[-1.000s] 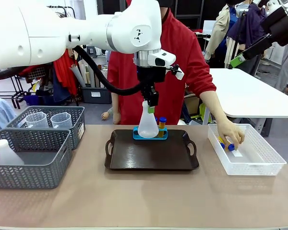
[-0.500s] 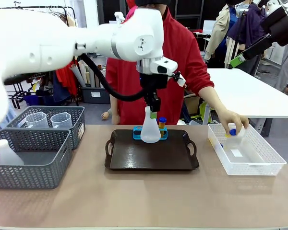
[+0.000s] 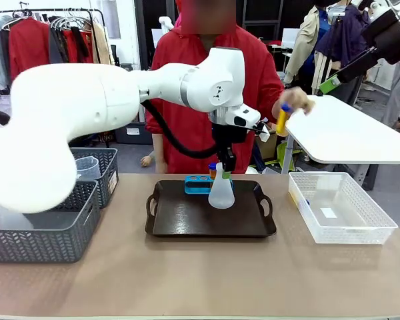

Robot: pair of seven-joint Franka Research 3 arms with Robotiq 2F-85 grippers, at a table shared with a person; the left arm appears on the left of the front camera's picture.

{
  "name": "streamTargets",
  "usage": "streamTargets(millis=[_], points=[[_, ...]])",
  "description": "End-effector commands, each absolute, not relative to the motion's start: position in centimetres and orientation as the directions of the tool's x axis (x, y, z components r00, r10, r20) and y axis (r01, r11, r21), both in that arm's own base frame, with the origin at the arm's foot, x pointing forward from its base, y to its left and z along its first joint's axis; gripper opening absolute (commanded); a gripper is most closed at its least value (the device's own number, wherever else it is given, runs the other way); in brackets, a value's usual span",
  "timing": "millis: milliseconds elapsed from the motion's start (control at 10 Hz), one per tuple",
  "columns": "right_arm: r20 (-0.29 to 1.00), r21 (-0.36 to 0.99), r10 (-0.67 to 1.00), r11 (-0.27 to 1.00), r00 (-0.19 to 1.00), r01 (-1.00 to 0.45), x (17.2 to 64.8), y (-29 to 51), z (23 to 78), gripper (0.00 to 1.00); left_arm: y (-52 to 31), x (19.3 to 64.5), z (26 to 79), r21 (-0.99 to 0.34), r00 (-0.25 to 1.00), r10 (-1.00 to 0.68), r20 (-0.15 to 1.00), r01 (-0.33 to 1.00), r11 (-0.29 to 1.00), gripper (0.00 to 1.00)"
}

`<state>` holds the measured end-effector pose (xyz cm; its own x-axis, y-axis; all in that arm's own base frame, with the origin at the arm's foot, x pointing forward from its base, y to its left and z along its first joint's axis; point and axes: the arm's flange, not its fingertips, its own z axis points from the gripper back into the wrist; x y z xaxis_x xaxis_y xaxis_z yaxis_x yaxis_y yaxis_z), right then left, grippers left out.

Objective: Prepare the laboratory tools.
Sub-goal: Pick up one Small flask and place it on the Handle tray.

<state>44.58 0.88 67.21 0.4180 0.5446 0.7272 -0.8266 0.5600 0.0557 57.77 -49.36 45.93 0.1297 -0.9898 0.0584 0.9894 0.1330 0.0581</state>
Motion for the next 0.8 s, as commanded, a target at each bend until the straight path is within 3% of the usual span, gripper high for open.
streamTargets(millis=[0, 700], points=[[0.731, 0.053, 0.545, 0.554, 0.41, -0.831, 44.6, 0.9, 67.3, 1.0, -51.5, 60.8, 47.2, 0.084, 0.084, -0.995, 0.046, 0.993, 0.088, 0.0], [0.731, 0.053, 0.545, 0.554, 0.41, -0.831, 44.6, 0.9, 67.3, 1.0, -53.4, 61.5, 43.9, 0.03, 0.021, -0.999, 0.03, 0.999, 0.022, 0.0]])
